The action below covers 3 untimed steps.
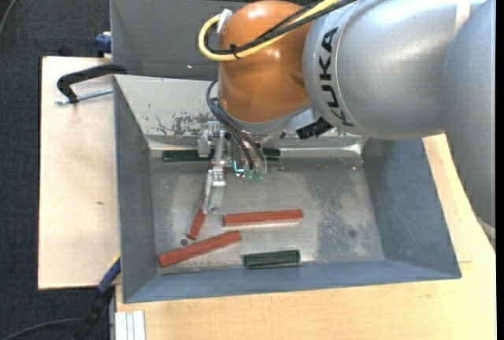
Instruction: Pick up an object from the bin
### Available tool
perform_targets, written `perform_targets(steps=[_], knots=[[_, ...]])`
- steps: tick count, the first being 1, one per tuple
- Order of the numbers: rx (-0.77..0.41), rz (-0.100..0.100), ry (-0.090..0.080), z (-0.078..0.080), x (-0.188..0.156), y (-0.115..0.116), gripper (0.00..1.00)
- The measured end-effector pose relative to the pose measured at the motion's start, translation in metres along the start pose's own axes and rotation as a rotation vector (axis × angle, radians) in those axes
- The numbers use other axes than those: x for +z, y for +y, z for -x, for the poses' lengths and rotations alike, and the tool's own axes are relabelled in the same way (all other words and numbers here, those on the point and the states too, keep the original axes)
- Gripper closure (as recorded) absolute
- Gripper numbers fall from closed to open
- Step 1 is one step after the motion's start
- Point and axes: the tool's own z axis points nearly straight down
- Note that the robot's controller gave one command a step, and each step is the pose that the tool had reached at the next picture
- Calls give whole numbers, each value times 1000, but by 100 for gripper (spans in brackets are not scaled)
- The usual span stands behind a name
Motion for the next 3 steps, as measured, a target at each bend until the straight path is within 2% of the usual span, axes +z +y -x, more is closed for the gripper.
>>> perform_targets(steps=[1, 2, 3], knots=[[-144, -3, 1, -12, 137, -103, 0], [-159, -1, -5, -45, 101, -119, 0], [22, 1, -9, -40, 103, -128, 0]])
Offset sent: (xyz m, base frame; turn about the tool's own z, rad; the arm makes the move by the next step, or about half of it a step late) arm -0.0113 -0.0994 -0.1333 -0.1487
